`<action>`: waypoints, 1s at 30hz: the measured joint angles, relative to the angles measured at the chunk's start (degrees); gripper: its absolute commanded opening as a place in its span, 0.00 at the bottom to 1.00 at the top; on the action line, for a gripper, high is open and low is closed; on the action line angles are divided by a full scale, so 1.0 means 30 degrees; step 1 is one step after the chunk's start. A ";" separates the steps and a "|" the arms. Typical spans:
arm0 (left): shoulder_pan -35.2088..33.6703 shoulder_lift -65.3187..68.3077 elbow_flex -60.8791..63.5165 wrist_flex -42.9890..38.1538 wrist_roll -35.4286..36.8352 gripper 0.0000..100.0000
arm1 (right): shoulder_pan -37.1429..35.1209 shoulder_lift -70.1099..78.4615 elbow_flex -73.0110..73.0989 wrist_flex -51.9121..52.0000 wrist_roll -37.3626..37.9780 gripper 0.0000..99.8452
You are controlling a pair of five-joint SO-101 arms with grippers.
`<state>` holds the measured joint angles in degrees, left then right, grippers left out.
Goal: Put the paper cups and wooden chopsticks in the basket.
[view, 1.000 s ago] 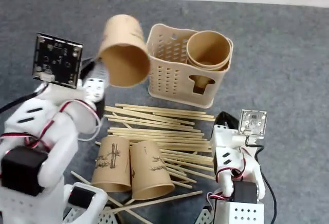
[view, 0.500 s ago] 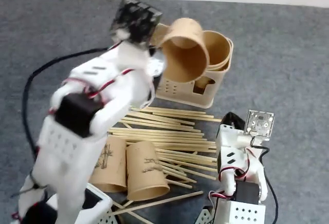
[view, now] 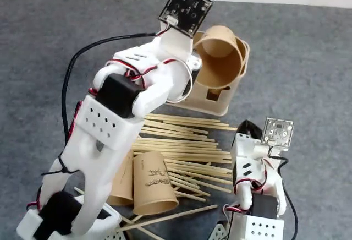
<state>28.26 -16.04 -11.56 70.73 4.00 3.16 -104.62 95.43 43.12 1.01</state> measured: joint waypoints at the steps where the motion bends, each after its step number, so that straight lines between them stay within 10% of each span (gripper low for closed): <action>1: 0.0029 0.0000 -0.0117 0.0000 0.0000 0.16 | 0.0000 0.0000 0.0000 0.0000 0.0000 0.01; 30: -0.2491 0.0000 0.5392 -1.0462 0.0000 0.16 | 0.0000 0.0000 0.0000 0.0000 0.0000 0.01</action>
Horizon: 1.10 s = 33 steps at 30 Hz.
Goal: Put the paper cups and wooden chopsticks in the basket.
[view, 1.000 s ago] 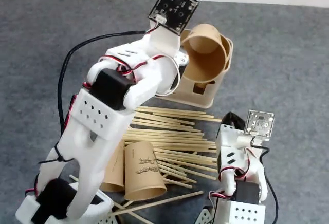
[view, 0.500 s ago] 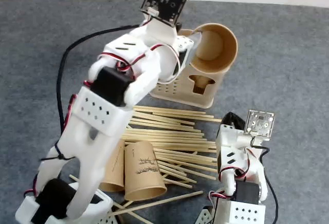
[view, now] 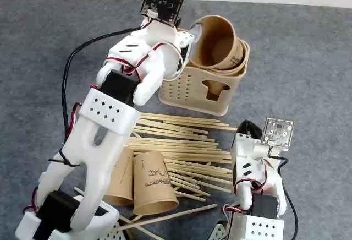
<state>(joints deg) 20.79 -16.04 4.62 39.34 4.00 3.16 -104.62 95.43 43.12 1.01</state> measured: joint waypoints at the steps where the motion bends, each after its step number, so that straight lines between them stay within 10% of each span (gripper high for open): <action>1: 0.0088 0.0000 0.0000 -0.0088 0.0000 0.16 | 0.0000 0.0000 0.0000 0.0000 0.0000 0.01; 23: 0.2901 0.3663 -0.2256 -0.1846 -0.0029 0.16 | 0.0000 0.0000 0.0000 -0.0029 0.0000 0.01; 33: 0.2842 -0.0703 -0.2315 0.5245 -0.1524 0.16 | 0.0000 0.0000 0.0000 -0.0088 0.0000 0.01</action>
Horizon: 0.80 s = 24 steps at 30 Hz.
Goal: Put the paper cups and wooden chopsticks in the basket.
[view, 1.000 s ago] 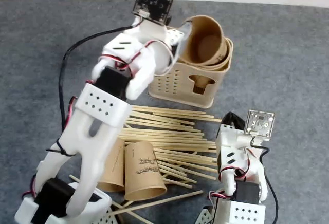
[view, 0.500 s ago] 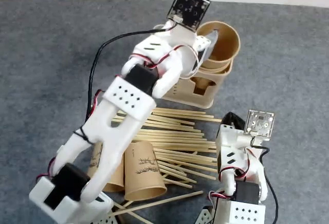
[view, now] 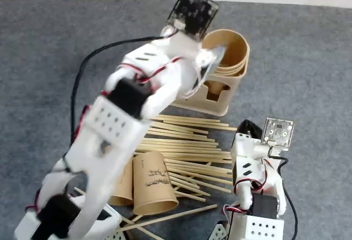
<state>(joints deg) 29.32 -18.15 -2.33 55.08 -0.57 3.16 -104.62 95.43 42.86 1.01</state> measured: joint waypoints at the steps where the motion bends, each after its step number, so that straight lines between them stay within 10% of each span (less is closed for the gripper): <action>1: 0.0029 -0.0498 0.0000 0.1084 -0.0557 0.16 | 0.0000 0.0000 0.0000 0.0000 0.0000 0.01; 15: 0.0059 -0.2462 -0.0147 1.3480 -0.5363 0.17 | 0.0000 0.0000 0.0000 0.0000 0.0000 0.01; 24: 0.0176 -0.4513 0.2256 1.5150 -0.5597 0.19 | 0.0000 0.0000 0.0000 -0.1084 0.0000 0.01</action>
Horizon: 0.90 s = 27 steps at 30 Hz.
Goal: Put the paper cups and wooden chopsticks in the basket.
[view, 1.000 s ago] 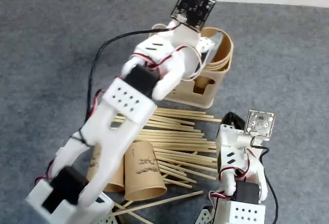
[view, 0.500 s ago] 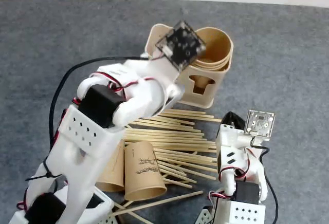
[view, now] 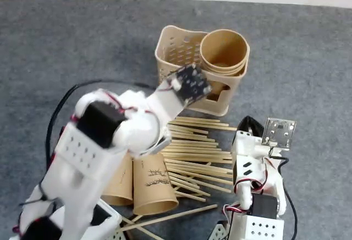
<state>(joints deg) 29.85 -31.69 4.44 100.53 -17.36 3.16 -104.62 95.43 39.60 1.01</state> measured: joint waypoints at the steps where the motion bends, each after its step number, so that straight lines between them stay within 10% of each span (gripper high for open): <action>1: 0.0352 -0.0733 0.0615 0.0000 0.0000 0.21 | 0.0000 0.0000 0.0000 0.0000 0.0000 0.01; 27: 0.7766 -0.6359 1.2161 -0.0147 -0.0059 0.24 | 0.0000 0.0000 0.0000 0.0000 0.0000 0.01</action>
<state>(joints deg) 53.14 -50.77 40.92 100.09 -17.54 3.16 -104.62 95.43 39.60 1.01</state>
